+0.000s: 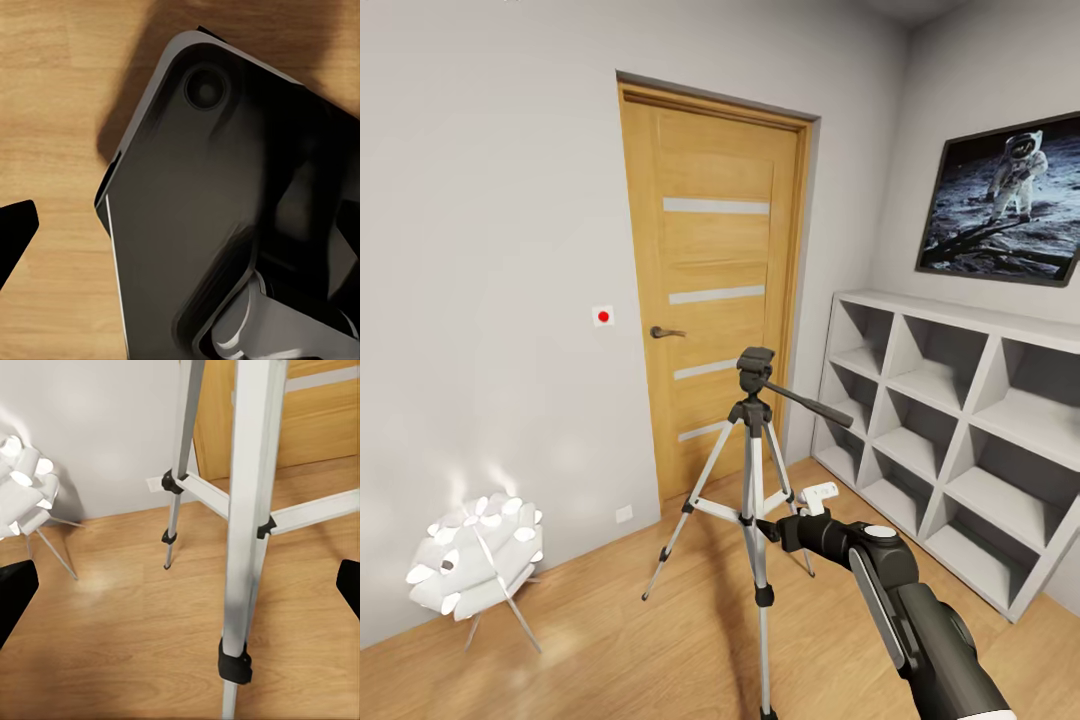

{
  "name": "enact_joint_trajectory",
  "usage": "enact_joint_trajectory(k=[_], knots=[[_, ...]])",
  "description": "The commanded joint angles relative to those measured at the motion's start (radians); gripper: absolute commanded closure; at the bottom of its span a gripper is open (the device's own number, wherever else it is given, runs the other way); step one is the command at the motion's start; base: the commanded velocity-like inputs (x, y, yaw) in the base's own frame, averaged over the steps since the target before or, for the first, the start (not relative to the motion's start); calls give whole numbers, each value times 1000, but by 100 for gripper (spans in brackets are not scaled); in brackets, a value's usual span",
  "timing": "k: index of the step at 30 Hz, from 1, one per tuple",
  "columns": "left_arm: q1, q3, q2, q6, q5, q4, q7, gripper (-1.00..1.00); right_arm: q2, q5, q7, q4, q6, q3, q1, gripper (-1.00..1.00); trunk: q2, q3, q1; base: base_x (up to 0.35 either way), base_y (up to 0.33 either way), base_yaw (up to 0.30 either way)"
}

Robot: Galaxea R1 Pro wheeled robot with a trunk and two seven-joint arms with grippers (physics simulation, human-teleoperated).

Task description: Attach the digital camera to the camera tripod in the bedroom.

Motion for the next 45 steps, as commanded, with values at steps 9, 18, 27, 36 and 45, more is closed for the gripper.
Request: enact_joint_trajectory(k=[9,18,27,36,45], knots=[[0,5,0,-2,-2,-1,1,-100,-1,-5,0,3,3,-1,-1,-100,62,27,-34,0,0,0],[0,5,0,-2,-2,-1,2,-100,-1,-8,0,6,3,-1,-1,-100,125,55,-69,0,0,0],[0,6,0,-2,-2,-1,1,-100,11,-8,-8,7,8,0,0,-100,188,83,-103,0,0,0],[0,6,0,-2,-2,-1,2,-100,26,-9,-88,39,12,0,0,-100,216,96,-119,0,0,0],[0,5,0,-2,-2,-1,1,-100,28,-11,-128,53,13,0,-1,-100,216,96,-119,0,0,0]])
